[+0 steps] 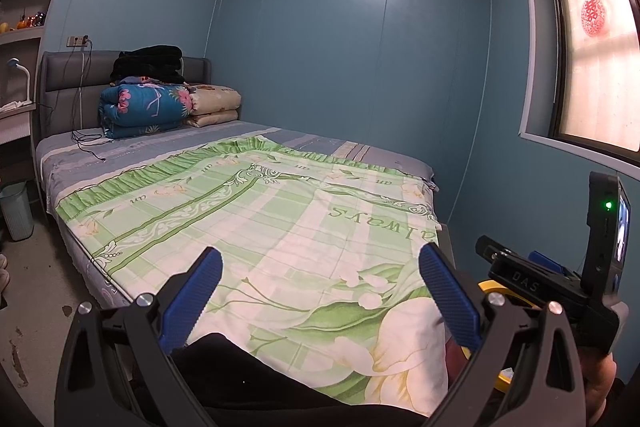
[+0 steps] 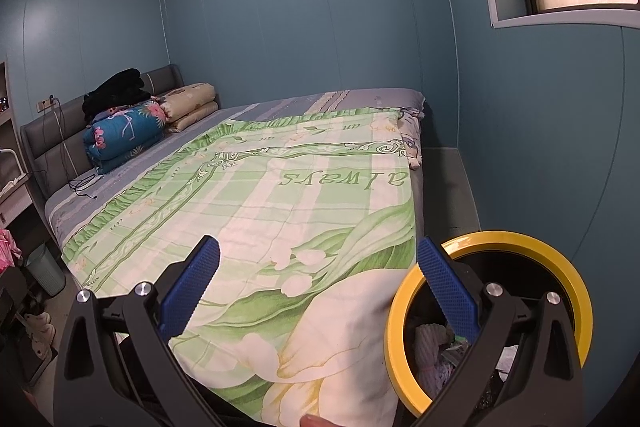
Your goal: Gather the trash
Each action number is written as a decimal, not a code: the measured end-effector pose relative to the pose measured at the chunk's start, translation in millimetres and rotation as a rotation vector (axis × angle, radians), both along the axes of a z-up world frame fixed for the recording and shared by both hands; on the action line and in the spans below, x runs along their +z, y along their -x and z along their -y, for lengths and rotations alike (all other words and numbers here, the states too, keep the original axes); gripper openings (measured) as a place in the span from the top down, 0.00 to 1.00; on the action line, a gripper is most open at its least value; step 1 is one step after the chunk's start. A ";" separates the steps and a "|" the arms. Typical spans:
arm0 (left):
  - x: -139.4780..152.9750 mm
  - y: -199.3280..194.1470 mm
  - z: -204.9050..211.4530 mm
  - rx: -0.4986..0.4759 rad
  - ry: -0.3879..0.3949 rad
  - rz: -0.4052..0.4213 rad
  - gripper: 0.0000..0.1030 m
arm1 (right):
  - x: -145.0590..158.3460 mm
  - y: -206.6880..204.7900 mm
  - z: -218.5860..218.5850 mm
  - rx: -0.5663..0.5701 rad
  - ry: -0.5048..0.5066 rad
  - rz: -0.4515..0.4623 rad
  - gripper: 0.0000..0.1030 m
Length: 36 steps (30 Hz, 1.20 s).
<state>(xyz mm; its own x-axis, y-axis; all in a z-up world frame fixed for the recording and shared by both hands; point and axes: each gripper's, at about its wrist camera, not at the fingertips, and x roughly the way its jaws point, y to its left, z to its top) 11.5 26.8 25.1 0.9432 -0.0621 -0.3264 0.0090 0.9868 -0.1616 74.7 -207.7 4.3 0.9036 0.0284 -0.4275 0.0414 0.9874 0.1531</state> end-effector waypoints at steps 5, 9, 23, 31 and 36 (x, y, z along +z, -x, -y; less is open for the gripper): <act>0.0 0.0 0.3 0.000 0.000 0.000 0.08 | -0.8 -0.7 0.8 0.002 -0.002 -0.006 0.08; 0.0 0.0 0.5 -0.001 0.001 -0.001 0.08 | -0.8 -1.0 1.0 0.001 -0.002 -0.006 0.08; -1.7 -0.5 1.4 -0.009 0.002 -0.005 0.08 | -4.7 -2.3 2.9 0.000 -0.004 -0.014 0.08; -3.0 -1.5 2.4 -0.017 0.003 -0.010 0.08 | -5.2 -2.8 3.6 -0.001 -0.006 -0.018 0.08; -4.2 -2.8 4.2 -0.020 -0.001 -0.017 0.08 | -7.9 -2.9 5.5 -0.003 -0.009 -0.022 0.08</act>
